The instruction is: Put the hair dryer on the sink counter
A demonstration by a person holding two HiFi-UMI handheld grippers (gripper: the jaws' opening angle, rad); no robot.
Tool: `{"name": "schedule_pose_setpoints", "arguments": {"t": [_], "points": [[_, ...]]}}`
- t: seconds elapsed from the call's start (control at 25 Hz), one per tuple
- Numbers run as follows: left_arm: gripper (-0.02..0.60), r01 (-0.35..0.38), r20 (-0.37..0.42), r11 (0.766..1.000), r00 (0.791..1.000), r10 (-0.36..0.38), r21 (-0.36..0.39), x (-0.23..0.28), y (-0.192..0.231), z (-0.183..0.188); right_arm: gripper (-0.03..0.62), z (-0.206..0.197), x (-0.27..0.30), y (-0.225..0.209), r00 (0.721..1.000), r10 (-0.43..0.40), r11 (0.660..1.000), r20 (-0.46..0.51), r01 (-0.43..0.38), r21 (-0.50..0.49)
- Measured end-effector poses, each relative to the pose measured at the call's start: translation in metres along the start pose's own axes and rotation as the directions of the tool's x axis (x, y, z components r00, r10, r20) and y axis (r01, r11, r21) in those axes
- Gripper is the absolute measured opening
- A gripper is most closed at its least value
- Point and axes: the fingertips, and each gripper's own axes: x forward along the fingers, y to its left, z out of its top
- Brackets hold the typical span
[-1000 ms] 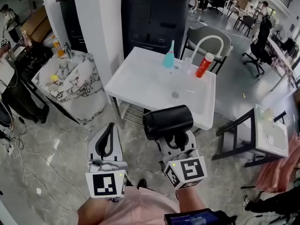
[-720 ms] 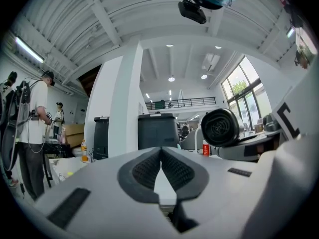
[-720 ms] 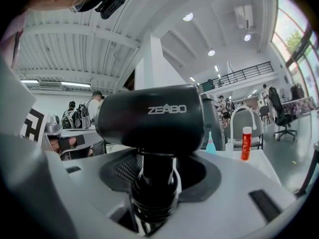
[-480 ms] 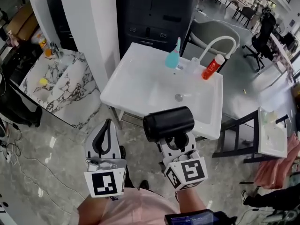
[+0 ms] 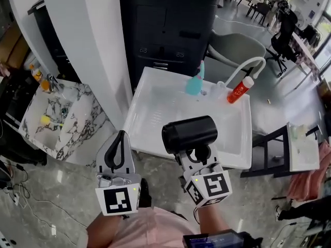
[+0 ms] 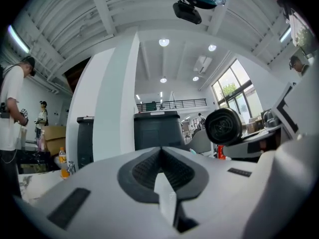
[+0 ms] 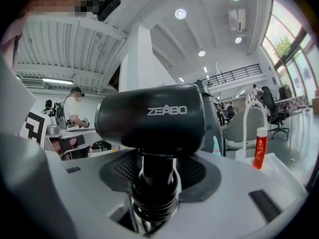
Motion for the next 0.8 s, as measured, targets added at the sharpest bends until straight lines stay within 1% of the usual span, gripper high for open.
{"name": "schedule_pose_setpoints", "arguments": {"t": [0.16, 0.36, 0.6, 0.8], "points": [[0.011, 0.042, 0.034, 0.999, 0.999, -0.042, 0.006, 0.029, 0.019, 0.008, 0.218, 0.014, 0.030, 0.004, 0.999, -0.034, 0.999, 0.025, 0.034, -0.008], [0.011, 0.077, 0.063, 0.997, 0.995, -0.077, 0.006, 0.049, 0.034, 0.012, 0.218, 0.027, 0.051, 0.011, 0.997, -0.052, 0.998, 0.054, 0.053, -0.028], [0.011, 0.089, 0.054, 0.996, 0.995, -0.090, 0.005, 0.057, 0.044, 0.005, 0.218, 0.024, 0.064, 0.011, 0.996, -0.077, 0.997, 0.043, 0.078, -0.025], [0.011, 0.082, 0.046, 0.997, 0.996, -0.082, 0.009, 0.060, 0.054, 0.000, 0.218, 0.020, 0.076, 0.013, 0.997, -0.071, 0.997, 0.037, 0.072, -0.025]]}}
